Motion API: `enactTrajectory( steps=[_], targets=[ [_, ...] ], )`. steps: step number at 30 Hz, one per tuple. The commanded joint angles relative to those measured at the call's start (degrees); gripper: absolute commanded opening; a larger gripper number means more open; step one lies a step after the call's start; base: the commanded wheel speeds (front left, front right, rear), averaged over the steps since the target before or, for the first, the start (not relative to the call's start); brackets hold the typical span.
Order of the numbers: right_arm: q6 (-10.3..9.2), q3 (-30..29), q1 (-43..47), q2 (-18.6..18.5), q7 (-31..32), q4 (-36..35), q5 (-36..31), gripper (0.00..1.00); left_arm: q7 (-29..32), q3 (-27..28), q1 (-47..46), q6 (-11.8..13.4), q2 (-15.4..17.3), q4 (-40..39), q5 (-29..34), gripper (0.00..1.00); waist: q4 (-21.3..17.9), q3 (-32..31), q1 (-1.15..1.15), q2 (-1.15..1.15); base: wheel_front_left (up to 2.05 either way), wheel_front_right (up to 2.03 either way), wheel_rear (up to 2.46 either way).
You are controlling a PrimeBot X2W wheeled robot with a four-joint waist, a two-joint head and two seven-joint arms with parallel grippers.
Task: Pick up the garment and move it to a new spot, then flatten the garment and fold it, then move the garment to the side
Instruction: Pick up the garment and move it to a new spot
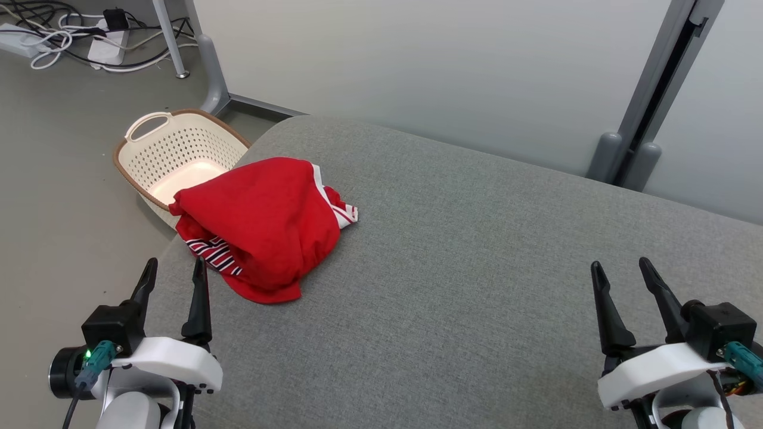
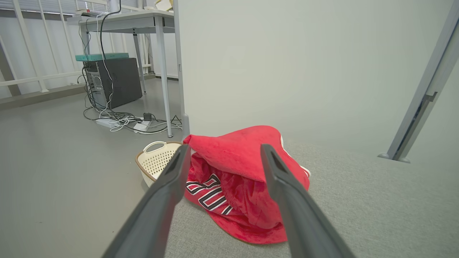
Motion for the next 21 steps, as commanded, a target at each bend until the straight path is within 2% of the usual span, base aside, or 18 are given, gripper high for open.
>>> enactTrajectory(
  steps=[1, 11, 14, 21],
  targets=[
    [0.0, -0.1, -0.1, -0.1, 0.1, 0.0, 0.1, 1.0, -0.2, 0.0, 0.1, 0.2, 0.2, -0.1, -0.3, 1.0, 0.2, 0.0, 0.0, 0.0, 0.0, 0.0, 0.0],
    [0.0, 0.0, -0.6, -0.4, 0.7, -0.6, 0.0, 1.0, 0.6, -1.4, -2.1, -0.4, -0.1, 1.1, -0.3, 1.0, 0.1, 0.8, 0.0, 0.0, 0.0, 0.0, 0.0],
    [0.0, 0.4, -1.4, -0.8, 1.3, -1.5, -0.5, 1.0, 1.7, -2.3, -4.3, -0.9, -0.7, 2.3, -0.6, 1.0, -0.6, 2.7, 0.0, 0.0, 0.0, 0.0, 0.0],
    [0.0, 0.6, -3.6, -2.4, 3.3, -3.9, -1.1, 1.0, 3.3, -2.6, -12.0, -2.5, -2.5, 11.8, -2.9, 1.0, -3.6, 8.9, 0.0, 0.0, 0.0, 0.0, 0.0]
  ],
)
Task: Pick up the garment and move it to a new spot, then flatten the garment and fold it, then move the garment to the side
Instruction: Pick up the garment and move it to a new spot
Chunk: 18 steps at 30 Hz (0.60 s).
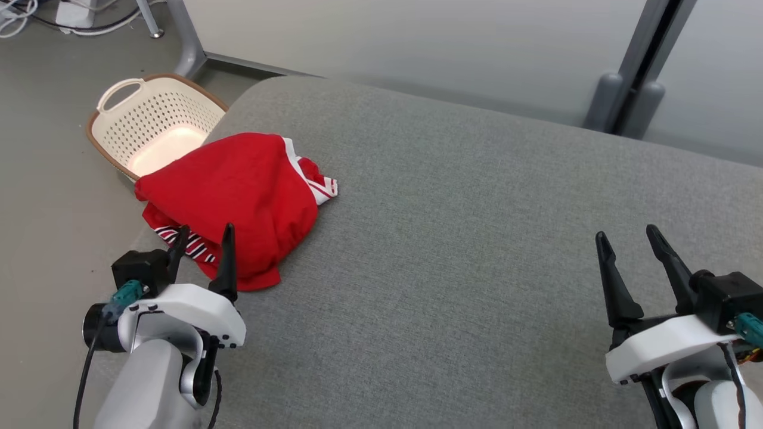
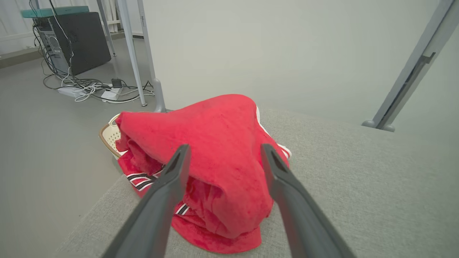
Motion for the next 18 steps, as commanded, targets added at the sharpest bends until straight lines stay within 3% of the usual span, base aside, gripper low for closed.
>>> enactTrajectory(
  steps=[1, 12, 13, 14, 18],
  targets=[
    [0.0, -0.1, -1.3, -0.8, 0.3, -0.6, -0.1, 1.0, 0.1, 0.2, -2.4, -0.5, -0.3, 2.8, -0.8, 1.0, -2.2, 3.3, 0.0, 0.0, 0.0, 0.0, 0.0],
    [0.0, 0.8, -5.2, -2.2, 0.8, -1.4, 0.4, 1.0, -0.3, 3.0, -13.3, -3.1, 0.0, 25.4, -5.8, 0.99, -6.6, 9.1, 0.0, 0.0, 0.0, 0.0, 0.0],
    [0.0, 0.8, -5.3, -2.2, 0.7, -1.3, 0.4, 1.0, -0.8, 3.1, -13.9, -3.4, 0.2, 26.5, -5.8, 0.6, -6.7, 9.2, 0.0, 0.0, 0.0, 0.0, 0.0],
    [0.0, 0.7, -5.4, -2.2, 0.5, -1.2, 0.5, 1.0, -1.5, 3.2, -14.5, -3.5, 0.4, 27.0, -6.1, 0.03, -6.7, 9.2, 0.0, 0.0, 0.0, 0.0, 0.0],
    [0.0, 0.5, -5.1, -2.1, 0.2, -0.7, 0.6, 1.0, -2.8, 3.3, -15.2, -4.2, 0.9, 28.2, -6.2, 0.0, -6.7, 8.7, 0.0, 0.0, 0.0, 0.0, 0.0]
  ],
)
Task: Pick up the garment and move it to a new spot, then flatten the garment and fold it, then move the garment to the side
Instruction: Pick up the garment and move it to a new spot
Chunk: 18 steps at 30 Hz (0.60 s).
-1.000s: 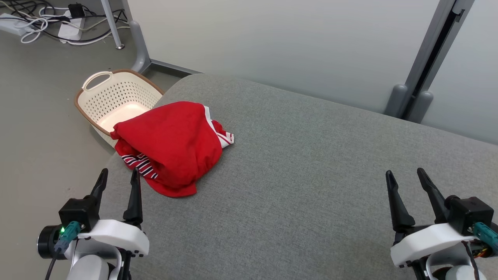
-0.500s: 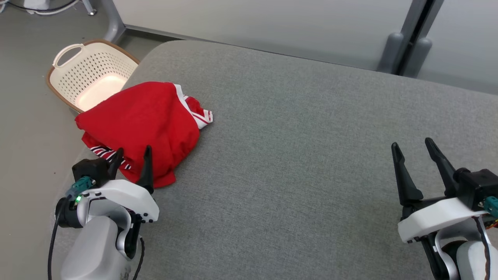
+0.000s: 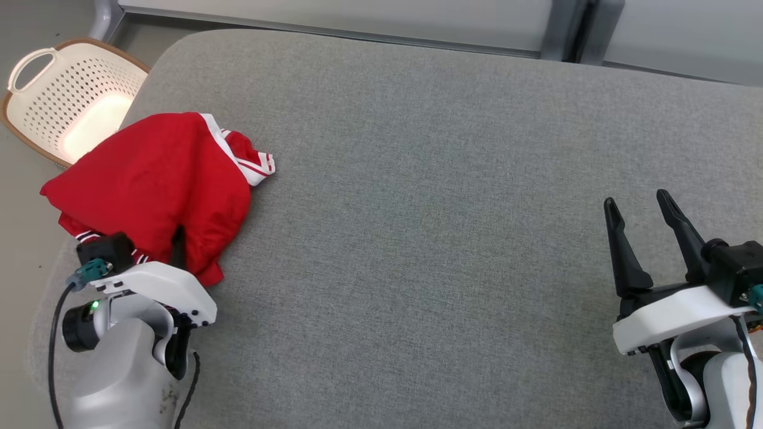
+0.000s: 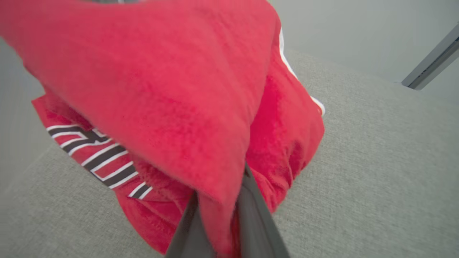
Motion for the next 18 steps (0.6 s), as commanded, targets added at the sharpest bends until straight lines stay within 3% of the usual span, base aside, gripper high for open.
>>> enactTrajectory(
  steps=[1, 5, 18],
  targets=[
    [0.0, -0.1, -0.3, -0.1, -0.3, 0.0, 0.3, 1.0, -0.5, 0.1, -0.9, -0.3, 1.0, 0.0, 0.0, 0.0, 0.2, -0.4, 0.0, 0.0, 0.0, 0.0, 0.0],
    [0.0, -0.3, 0.4, 0.3, -0.8, 0.6, 0.4, 1.0, -1.0, 0.7, -0.6, 0.2, 2.2, -3.0, 1.2, 0.0, 0.7, -2.1, 0.0, 0.0, 0.0, 0.0, 0.0],
    [0.0, -0.4, 5.0, 2.3, -2.8, 2.7, 1.2, 1.0, -1.0, 2.4, 12.9, 3.5, 3.3, -31.7, 8.6, 0.0, 0.1, -11.0, 0.0, 0.0, 0.0, 0.0, 0.0]
  ],
)
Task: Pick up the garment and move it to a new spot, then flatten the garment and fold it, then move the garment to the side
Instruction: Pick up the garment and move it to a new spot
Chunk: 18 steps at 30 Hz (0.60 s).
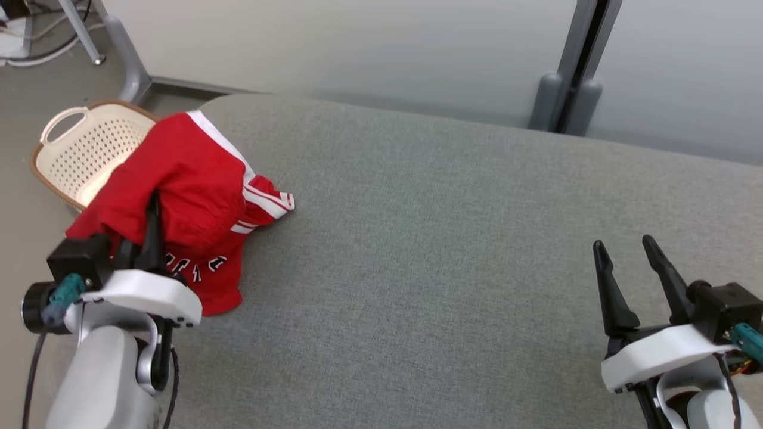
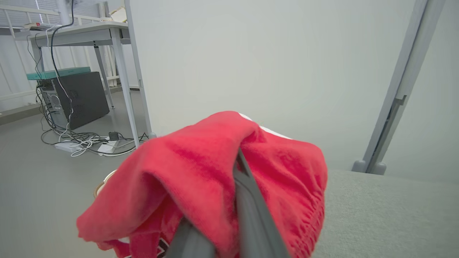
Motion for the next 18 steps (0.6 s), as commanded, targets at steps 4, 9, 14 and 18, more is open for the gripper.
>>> enactTrajectory(
  steps=[4, 9, 14, 18],
  targets=[
    [0.0, -0.1, 2.1, 0.5, -0.6, 0.1, 0.2, 1.0, 1.5, -1.4, 4.6, 0.6, -0.1, -7.6, 0.9, 0.0, -1.8, -3.1, 0.0, 0.0, 0.0, 0.0, 0.0],
    [0.0, 0.1, 3.1, 1.2, -0.2, -0.5, 0.1, 1.0, 5.6, -3.8, 9.8, 0.8, -1.0, -17.2, 1.2, 0.0, -5.1, -3.7, 0.0, 0.0, 0.0, 0.0, 0.0],
    [0.0, 0.6, 2.0, 1.4, 0.2, -1.5, -0.3, 1.0, 9.1, -8.2, 12.4, -0.2, -3.5, -23.0, 0.4, 0.0, -10.5, -1.9, 0.0, 0.0, 0.0, 0.0, 0.0],
    [0.0, 1.0, 0.5, 1.5, 0.3, -2.0, -0.1, 1.0, 10.4, -12.5, 11.8, -1.1, -5.3, -23.9, -0.5, 0.0, -16.3, 1.2, 0.0, 0.0, 0.0, 0.0, 0.0]
  ],
)
